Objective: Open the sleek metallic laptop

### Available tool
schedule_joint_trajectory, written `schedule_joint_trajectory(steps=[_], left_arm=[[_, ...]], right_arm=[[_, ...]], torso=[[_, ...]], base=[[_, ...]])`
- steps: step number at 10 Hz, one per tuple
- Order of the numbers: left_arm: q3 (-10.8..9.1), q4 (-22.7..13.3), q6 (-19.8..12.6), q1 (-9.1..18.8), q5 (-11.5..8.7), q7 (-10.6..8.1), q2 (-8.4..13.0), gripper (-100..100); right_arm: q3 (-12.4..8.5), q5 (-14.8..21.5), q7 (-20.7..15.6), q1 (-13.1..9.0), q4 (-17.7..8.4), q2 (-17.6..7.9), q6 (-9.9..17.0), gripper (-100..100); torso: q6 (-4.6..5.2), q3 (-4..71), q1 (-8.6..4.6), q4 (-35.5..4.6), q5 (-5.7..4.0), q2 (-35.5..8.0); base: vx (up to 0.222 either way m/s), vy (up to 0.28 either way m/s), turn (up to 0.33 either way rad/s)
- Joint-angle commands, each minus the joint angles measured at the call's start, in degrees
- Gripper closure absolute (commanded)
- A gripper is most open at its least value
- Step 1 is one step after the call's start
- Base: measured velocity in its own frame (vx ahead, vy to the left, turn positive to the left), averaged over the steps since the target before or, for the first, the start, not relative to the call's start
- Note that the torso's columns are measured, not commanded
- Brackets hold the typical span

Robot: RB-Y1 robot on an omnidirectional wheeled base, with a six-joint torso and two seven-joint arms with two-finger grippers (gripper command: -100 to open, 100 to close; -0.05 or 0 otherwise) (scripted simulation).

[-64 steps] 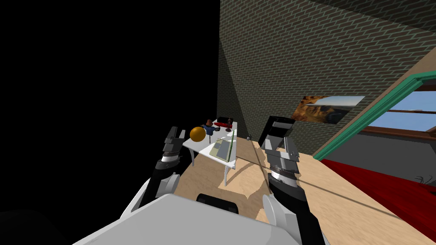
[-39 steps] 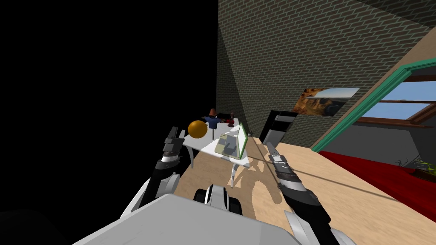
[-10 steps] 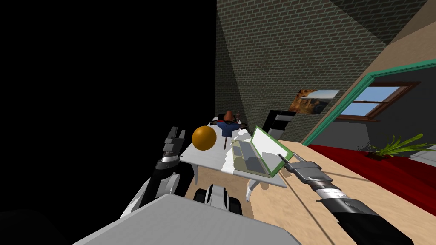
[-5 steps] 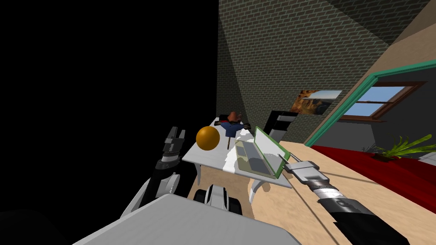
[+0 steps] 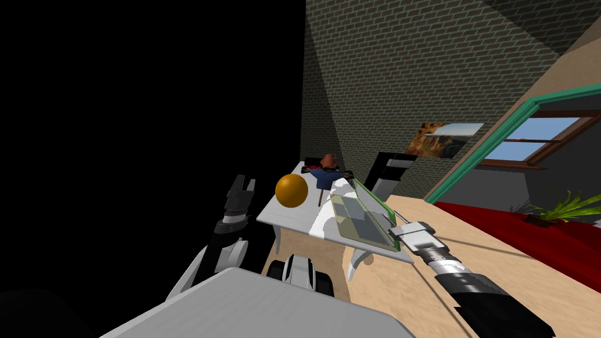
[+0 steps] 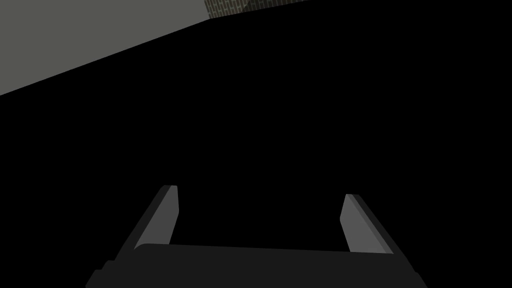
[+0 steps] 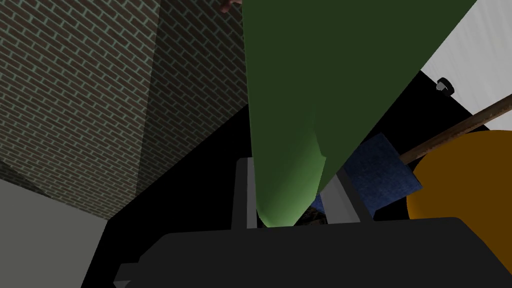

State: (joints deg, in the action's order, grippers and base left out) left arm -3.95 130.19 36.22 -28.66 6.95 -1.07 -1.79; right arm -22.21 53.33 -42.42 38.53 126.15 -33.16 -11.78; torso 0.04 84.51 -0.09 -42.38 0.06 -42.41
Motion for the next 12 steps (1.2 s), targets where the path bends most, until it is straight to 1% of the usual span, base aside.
schedule_joint_trajectory(steps=[1,3,4,6,7,10,11,12], left_arm=[[0.00,0.00,0.00,0.00,0.00,0.00,0.00,0],[0.00,0.00,0.00,0.00,0.00,0.00,0.00,0],[0.00,0.00,0.00,0.00,0.00,0.00,0.00,0],[0.00,0.00,0.00,0.00,0.00,0.00,0.00,0],[0.00,0.00,0.00,0.00,0.00,0.00,0.00,0],[0.00,0.00,0.00,0.00,0.00,0.00,0.00,0],[0.00,0.00,0.00,0.00,0.00,0.00,0.00,0],[0.00,0.00,0.00,0.00,0.00,0.00,0.00,0]], right_arm=[[1.68,3.21,-3.61,-0.79,-0.58,1.37,0.66,100],[3.37,6.42,-7.02,-1.57,-1.17,2.74,1.31,100],[3.37,6.42,-7.60,-1.57,-1.17,2.74,1.31,100],[5.05,9.63,-11.11,-2.36,-1.75,4.10,1.97,100],[5.05,9.63,-11.40,-2.36,-1.75,4.10,1.97,100],[7.57,14.45,-16.76,-3.54,-2.63,6.15,2.96,100],[7.57,14.45,-17.10,-3.54,-2.63,6.15,2.96,100],[8.42,16.06,-19.00,-3.93,-2.92,6.84,3.28,100]], torso=[[-0.02,0.00,0.01,0.05,-0.05,0.03],[0.05,-0.04,0.06,0.06,-0.06,-0.02],[0.00,-0.01,0.16,0.02,0.02,-0.02],[-0.06,0.04,0.20,0.02,0.05,0.07],[-0.10,0.04,0.25,0.03,0.05,0.08],[-0.06,-0.02,0.23,0.00,0.03,0.00],[-0.07,-0.03,0.24,-0.03,0.05,-0.02],[-0.02,-0.02,0.18,-0.04,0.06,-0.01]], base=[[-0.030,0.027,0.085],[-0.036,0.031,0.053],[-0.021,0.025,0.015],[-0.020,0.026,0.047],[-0.017,0.022,0.029],[-0.027,0.029,0.053],[-0.020,0.022,0.031],[-0.015,0.022,0.035]])
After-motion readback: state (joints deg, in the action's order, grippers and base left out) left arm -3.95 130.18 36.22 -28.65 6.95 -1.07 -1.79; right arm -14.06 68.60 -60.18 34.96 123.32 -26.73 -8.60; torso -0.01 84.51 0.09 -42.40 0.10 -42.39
